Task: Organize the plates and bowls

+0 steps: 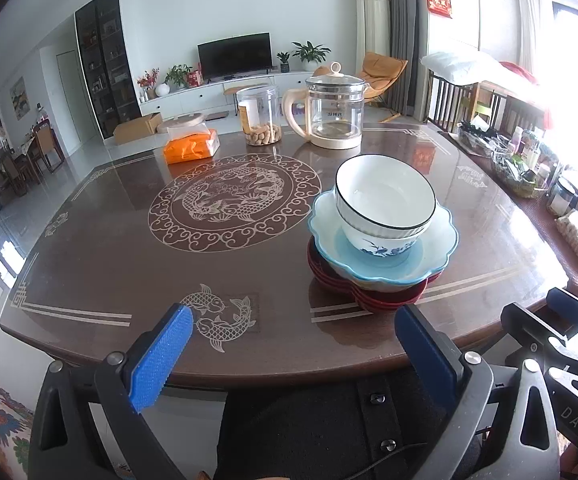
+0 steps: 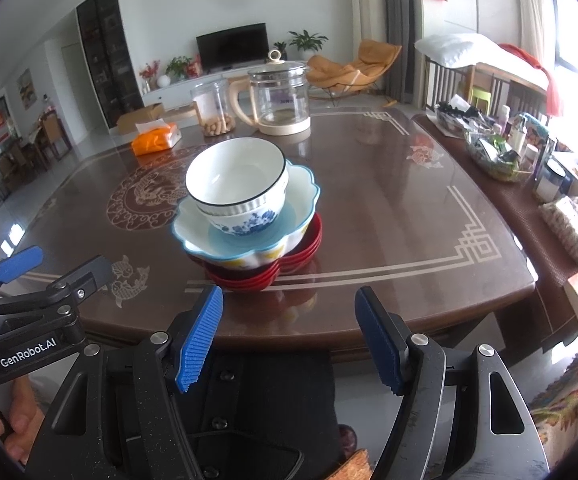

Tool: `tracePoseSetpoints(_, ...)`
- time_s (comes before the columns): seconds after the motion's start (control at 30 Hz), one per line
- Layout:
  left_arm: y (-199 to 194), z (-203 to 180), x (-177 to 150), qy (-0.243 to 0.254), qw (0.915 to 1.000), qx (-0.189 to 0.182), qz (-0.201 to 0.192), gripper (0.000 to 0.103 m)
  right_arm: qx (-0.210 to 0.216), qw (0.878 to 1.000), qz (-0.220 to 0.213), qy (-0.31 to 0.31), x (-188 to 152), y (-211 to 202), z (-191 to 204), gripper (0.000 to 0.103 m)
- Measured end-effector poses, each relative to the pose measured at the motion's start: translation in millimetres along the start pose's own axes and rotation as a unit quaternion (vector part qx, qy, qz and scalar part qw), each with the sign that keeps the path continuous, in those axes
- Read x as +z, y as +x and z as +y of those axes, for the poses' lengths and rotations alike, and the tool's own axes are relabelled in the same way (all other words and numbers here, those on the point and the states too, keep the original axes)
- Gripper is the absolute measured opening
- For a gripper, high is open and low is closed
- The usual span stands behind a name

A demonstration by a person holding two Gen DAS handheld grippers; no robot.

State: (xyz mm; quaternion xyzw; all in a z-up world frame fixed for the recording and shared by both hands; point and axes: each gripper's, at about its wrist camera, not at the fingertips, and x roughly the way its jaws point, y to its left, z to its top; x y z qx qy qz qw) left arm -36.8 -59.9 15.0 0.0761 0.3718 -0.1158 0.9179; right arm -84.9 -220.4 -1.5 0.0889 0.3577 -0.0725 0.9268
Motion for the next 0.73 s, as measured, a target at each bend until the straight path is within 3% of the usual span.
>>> tracePoseSetpoints(0.5,-2.3,0.1,0.3,0.0,1.0,-0.005,-0.004,0.101,0.0,1.0,0.001,-0.004,1.5,-0.7,2.0,0.073)
tracePoseSetpoints(0.73,-5.1,1.4,-0.9,-0.011,0.9995,-0.028,-0.01,0.101,0.0,1.0,0.0,0.001,1.4,-0.6,1.0,0.073)
